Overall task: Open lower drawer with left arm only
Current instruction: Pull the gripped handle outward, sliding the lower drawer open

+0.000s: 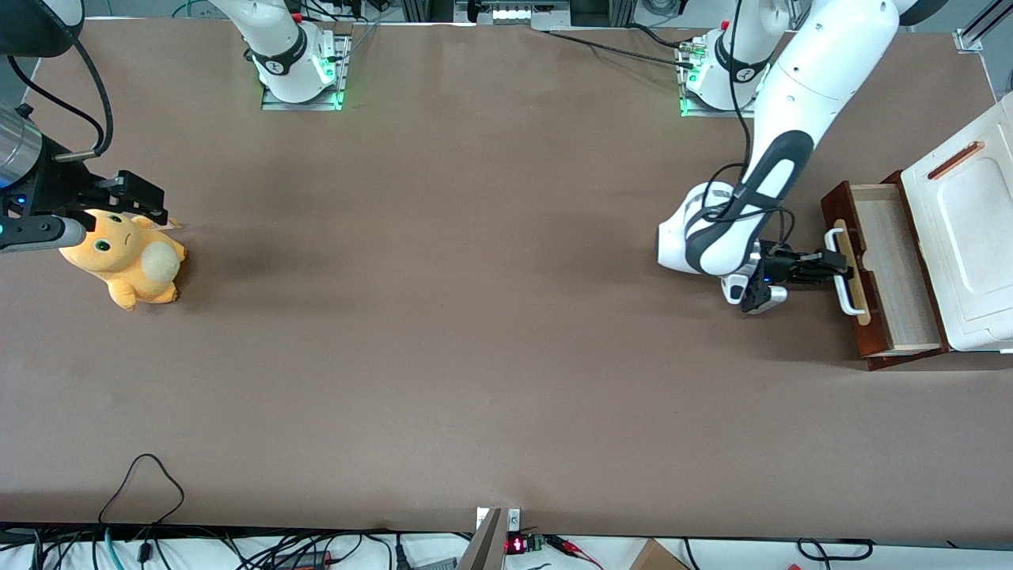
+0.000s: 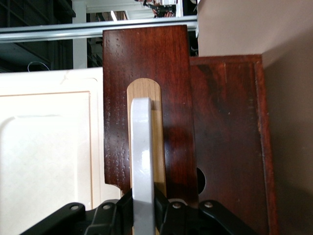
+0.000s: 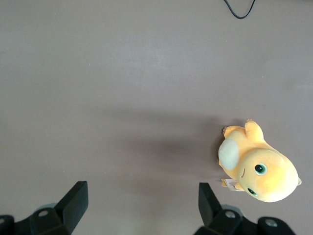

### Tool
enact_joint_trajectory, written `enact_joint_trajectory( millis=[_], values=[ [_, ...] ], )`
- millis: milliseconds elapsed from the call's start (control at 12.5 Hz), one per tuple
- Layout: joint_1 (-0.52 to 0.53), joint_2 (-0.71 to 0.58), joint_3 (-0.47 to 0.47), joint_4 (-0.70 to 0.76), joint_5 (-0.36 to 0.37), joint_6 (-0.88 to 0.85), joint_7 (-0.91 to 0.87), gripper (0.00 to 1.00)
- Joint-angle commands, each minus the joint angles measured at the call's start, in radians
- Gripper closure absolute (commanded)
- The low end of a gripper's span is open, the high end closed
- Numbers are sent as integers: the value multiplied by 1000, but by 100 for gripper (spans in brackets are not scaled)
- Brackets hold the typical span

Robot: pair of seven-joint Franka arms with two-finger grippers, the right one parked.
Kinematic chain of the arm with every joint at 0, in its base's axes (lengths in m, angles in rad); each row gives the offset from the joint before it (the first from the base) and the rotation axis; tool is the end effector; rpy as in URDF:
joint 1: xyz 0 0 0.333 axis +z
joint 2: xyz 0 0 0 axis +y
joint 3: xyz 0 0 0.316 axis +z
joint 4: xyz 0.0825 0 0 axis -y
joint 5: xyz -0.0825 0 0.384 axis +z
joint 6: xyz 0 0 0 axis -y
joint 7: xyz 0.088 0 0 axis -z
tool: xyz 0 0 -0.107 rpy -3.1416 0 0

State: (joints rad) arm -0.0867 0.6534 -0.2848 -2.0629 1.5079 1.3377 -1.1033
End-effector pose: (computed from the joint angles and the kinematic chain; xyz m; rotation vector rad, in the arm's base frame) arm 0.5165 -0.0691 0.1506 -1.5500 0.1571 -0.0929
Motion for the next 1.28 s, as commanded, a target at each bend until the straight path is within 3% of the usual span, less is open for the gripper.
enact_joint_trajectory(
  millis=[0,159,239,319,399,717,957,1196],
  values=[
    [-50,20,-27,78,71,-3,33,100],
    [-53,26,-27,79,71,-2,33,97],
    [-51,28,-25,79,69,0,34,85],
    [-50,28,-25,79,68,1,40,38],
    [-44,28,-24,79,71,7,40,0],
    [-35,14,-25,81,52,23,40,0],
    [-30,-50,-25,108,-72,105,49,0],
    [-7,-150,-25,148,-225,257,183,0]
  ],
)
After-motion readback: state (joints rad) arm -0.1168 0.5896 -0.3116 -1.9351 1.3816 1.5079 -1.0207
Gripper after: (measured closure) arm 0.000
